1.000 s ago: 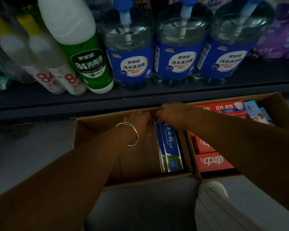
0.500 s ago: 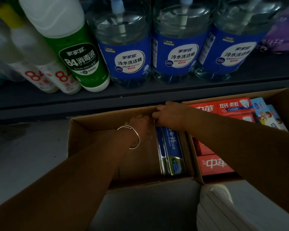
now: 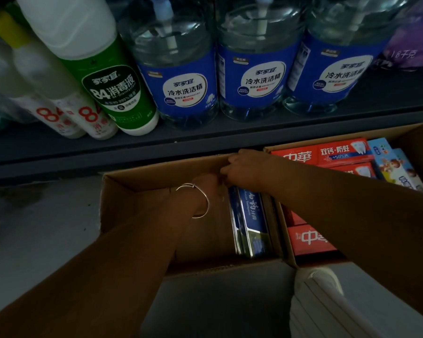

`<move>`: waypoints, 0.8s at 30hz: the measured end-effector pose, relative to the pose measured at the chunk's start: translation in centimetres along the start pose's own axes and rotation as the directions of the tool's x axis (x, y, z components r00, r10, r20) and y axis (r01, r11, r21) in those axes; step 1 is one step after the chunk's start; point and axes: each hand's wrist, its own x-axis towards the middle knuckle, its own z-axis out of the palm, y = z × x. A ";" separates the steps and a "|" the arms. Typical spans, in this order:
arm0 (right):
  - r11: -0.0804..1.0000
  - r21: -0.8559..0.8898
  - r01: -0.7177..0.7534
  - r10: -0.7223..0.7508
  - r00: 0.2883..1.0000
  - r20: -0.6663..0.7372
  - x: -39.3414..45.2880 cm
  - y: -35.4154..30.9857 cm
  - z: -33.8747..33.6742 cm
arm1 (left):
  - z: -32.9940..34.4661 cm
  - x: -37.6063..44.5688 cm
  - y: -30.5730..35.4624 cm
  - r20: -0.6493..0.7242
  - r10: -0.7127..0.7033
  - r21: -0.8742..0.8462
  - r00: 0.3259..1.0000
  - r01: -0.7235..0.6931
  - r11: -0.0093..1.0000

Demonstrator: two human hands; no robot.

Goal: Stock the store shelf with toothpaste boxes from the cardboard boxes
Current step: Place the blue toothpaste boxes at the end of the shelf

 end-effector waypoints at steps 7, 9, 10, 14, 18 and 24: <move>0.999 0.040 0.021 -0.024 0.996 0.088 -0.3 0.1 -0.7 | 0.3 0.2 -0.5 0.047 -0.060 -0.070 0.997 0.063 0.996; 0.998 0.067 0.012 -0.015 0.998 0.054 -0.5 -0.2 -0.9 | 0.5 0.2 -0.1 0.064 -0.066 -0.110 0.996 0.073 0.991; 0.997 0.075 0.017 -0.020 0.999 0.037 -0.6 -0.2 -1.0 | 0.6 0.3 0.0 0.036 -0.059 -0.134 0.998 0.063 0.989; 0.991 0.136 0.008 -0.018 0.997 0.074 -0.2 0.1 -1.4 | 0.5 0.1 0.2 0.017 -0.066 -0.122 0.998 0.068 0.990; 0.972 0.232 -0.047 0.028 0.996 0.082 -0.7 0.6 -2.1 | 0.7 0.1 0.0 0.043 -0.089 -0.098 0.995 0.093 0.991; 0.934 0.348 -0.084 0.071 0.996 0.049 -2.0 1.3 -3.2 | 1.5 -0.3 1.0 0.047 -0.088 -0.104 0.995 0.092 0.990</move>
